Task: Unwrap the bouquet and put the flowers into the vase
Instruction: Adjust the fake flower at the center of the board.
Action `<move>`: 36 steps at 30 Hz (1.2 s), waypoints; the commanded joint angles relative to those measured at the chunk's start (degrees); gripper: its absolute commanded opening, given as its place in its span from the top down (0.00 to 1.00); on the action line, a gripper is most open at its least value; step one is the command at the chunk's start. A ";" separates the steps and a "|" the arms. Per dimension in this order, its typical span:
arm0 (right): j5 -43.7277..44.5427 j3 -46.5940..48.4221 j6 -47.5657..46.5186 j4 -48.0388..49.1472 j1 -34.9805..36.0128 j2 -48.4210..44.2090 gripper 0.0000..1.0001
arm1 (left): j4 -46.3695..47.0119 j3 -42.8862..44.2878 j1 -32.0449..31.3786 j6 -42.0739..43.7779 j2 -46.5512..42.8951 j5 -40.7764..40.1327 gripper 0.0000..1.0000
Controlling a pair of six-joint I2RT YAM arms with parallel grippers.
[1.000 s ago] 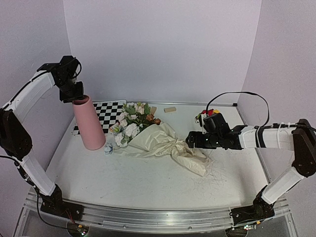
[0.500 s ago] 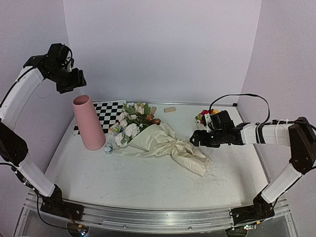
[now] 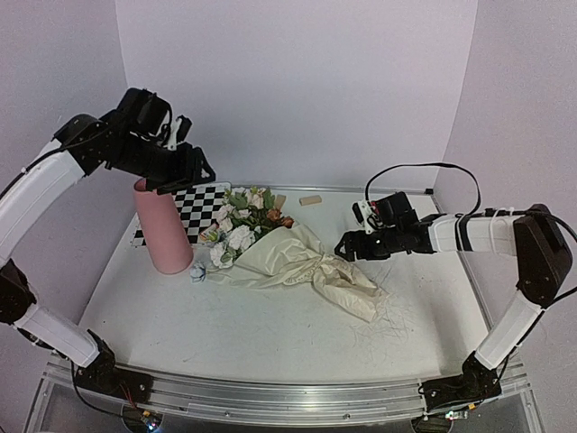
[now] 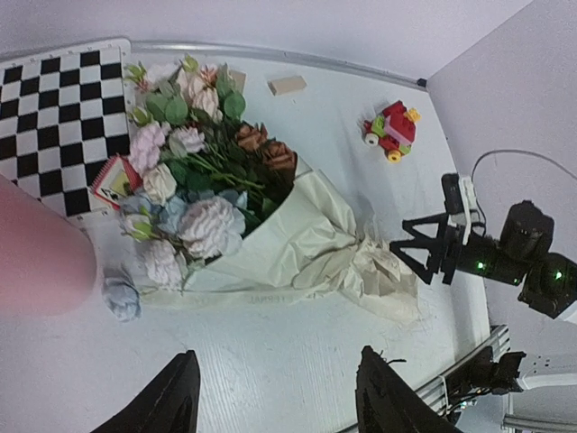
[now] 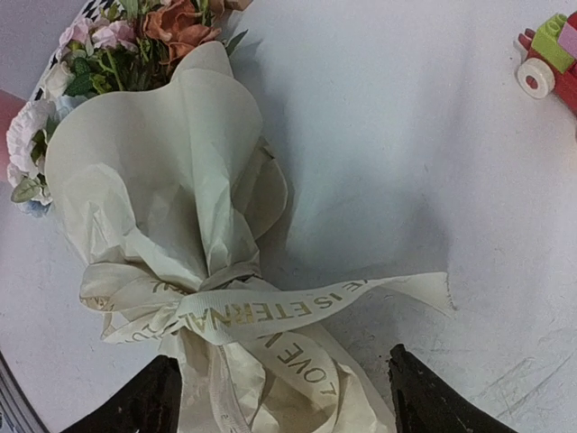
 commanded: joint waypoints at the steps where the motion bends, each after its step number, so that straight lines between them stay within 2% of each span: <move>1: 1.41 2.92 -1.47 -2.85 -0.58 1.37 0.21 | 9.25 -8.05 -8.09 -7.39 -4.25 -6.25 0.41; 4: 1.63 2.87 -1.13 -2.94 -1.12 1.31 0.21 | 15.24 -14.64 -13.52 -11.55 -5.26 -9.31 0.39; 8: 0.75 2.11 0.16 -3.20 -3.02 1.84 0.27 | 27.50 -27.02 -20.45 -17.17 -5.83 -12.38 0.37; 11: -0.52 0.48 0.89 -3.16 -4.55 1.59 0.34 | 42.13 -37.52 -21.81 -21.82 -6.50 -9.54 0.38; 13: 0.00 -0.57 0.98 -3.17 -4.76 1.26 0.40 | 53.84 -46.31 -21.85 -25.96 -7.27 -7.47 0.42; 15: 1.06 -1.67 0.93 -3.21 -4.81 0.99 0.41 | 60.49 -50.58 -21.83 -28.31 -6.77 -8.27 0.47; 20: 0.96 -3.94 0.36 -3.14 -4.80 1.29 0.41 | 63.09 -52.88 -21.82 -29.02 -3.50 -12.38 0.50; 30: -4.59 -6.62 -0.25 -2.38 -4.78 2.86 0.55 | 67.76 -53.82 -21.74 -29.32 1.23 -14.72 0.51; 34: -4.97 -7.63 -0.55 -2.42 -4.79 2.66 0.56 | 67.83 -52.92 -21.57 -29.23 3.19 -14.47 0.51; 36: -5.20 -7.84 -0.75 -2.45 -4.77 2.76 0.66 | 67.90 -52.82 -21.32 -29.38 3.71 -14.14 0.51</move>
